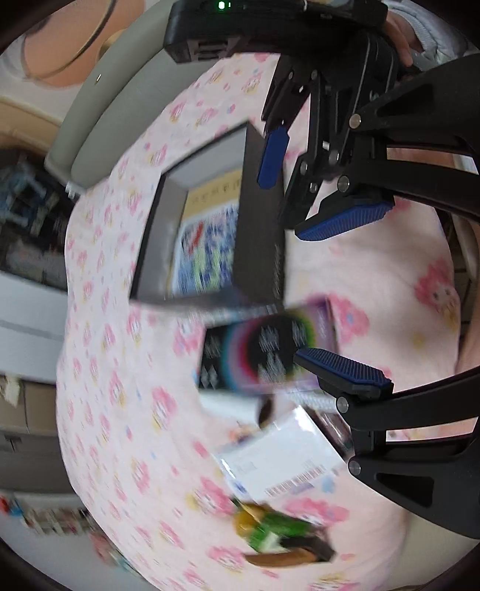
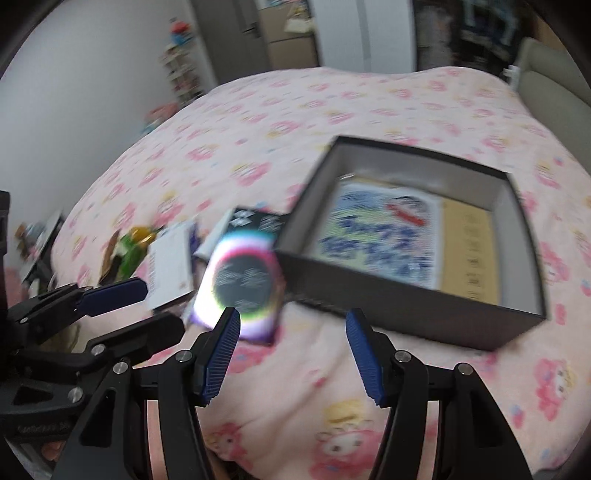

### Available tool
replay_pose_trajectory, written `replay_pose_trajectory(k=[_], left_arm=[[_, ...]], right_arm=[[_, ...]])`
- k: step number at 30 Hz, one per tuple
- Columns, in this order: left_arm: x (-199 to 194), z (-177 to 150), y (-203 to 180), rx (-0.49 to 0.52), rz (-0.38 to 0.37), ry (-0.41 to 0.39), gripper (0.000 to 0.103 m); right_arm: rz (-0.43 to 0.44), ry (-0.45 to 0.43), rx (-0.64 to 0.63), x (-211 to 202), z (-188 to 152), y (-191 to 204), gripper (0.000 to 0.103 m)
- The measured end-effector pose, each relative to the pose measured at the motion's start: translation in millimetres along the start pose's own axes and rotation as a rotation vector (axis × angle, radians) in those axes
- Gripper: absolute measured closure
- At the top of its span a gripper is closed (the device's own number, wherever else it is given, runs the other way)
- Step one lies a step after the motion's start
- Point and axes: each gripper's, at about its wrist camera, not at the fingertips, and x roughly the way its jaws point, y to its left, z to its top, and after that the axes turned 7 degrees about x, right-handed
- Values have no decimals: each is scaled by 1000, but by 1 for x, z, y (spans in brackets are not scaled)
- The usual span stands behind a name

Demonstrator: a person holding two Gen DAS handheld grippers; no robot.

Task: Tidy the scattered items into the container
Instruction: 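Grasp the black Smart Devil screen-protector box with the right gripper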

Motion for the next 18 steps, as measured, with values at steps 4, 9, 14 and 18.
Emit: replay_pose_trajectory(k=[4,9,14,18], left_arm=[[-4,-22,47,-120,101,-10,41],[5,-41,91,-236,119,10,42],[26,-45,110,-299,90,-15,48],[54,-39,103,-275,36,6,53]], right_arm=[[56,42,-59,23,0,32,47],[42,114,-70,69,0,53,47],[29,195,-28,104,-16,47,47],[-3,220,15,124,-24,28,51]])
